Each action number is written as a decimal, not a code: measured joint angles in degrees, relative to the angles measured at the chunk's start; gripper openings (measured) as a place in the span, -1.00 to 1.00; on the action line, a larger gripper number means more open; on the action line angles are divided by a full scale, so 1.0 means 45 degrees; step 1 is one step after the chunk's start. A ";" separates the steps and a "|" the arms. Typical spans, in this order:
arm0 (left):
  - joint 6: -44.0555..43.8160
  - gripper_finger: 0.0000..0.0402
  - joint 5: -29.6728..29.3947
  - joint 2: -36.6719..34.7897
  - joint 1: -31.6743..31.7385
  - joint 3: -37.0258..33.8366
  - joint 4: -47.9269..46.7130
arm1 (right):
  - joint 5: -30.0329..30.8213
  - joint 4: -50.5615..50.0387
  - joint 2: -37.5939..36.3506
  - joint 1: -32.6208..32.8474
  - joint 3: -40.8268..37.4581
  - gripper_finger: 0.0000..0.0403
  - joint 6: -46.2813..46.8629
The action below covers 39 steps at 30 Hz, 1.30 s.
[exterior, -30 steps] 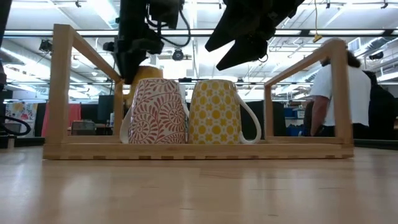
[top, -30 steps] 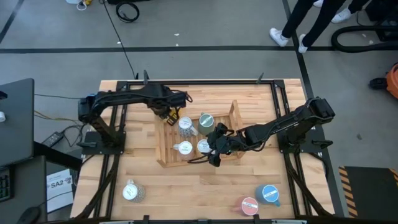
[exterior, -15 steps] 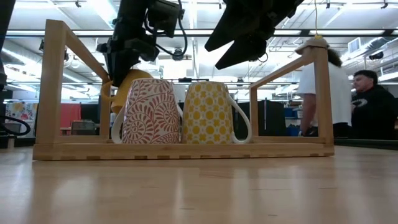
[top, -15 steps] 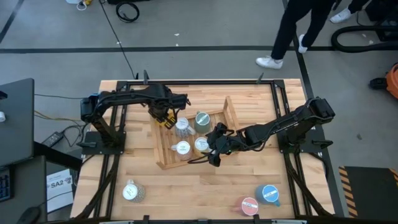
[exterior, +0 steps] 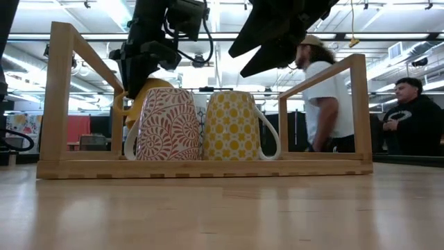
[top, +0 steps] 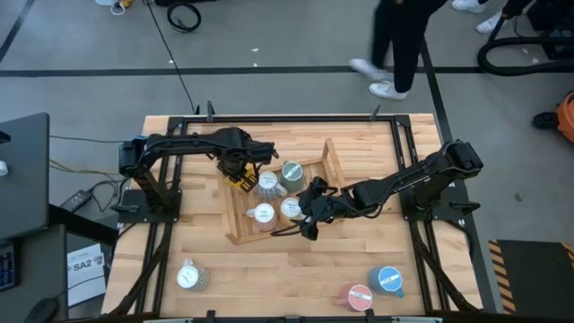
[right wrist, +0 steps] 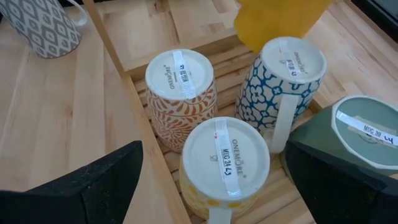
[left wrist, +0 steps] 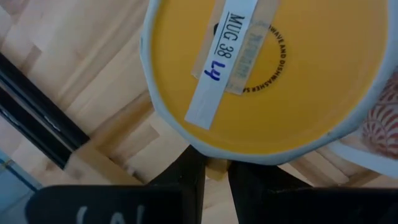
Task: Place coffee mugs
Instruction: Put the yellow mug on the shelf
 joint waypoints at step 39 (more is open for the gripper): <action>-0.6631 -0.71 -0.0151 0.0598 -0.1353 -0.0004 0.0253 | 0.0049 -0.0309 -0.1793 -0.0163 -0.0005 0.97 -0.4458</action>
